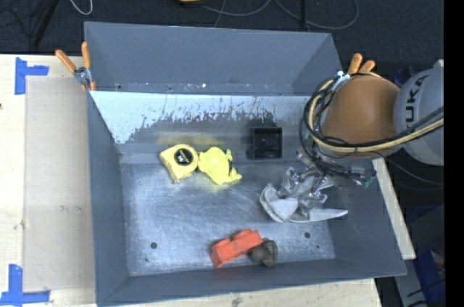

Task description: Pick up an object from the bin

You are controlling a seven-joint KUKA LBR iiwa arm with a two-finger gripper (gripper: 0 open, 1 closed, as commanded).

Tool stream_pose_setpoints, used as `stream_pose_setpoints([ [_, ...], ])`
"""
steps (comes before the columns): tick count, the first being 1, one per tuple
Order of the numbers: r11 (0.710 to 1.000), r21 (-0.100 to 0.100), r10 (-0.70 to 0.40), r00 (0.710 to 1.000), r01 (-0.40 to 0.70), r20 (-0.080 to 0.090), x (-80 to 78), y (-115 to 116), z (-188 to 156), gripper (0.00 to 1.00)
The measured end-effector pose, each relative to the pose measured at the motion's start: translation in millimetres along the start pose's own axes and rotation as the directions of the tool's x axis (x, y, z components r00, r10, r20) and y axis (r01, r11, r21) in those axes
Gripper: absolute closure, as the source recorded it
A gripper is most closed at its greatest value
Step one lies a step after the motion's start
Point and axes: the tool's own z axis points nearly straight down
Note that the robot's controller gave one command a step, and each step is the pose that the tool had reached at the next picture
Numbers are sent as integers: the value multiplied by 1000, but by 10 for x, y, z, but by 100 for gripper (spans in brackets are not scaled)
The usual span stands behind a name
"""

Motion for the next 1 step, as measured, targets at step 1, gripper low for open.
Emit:
stream_pose_setpoints([
  [1,999,0,49,999,-49,1,-145,-177,-1822,100],
])
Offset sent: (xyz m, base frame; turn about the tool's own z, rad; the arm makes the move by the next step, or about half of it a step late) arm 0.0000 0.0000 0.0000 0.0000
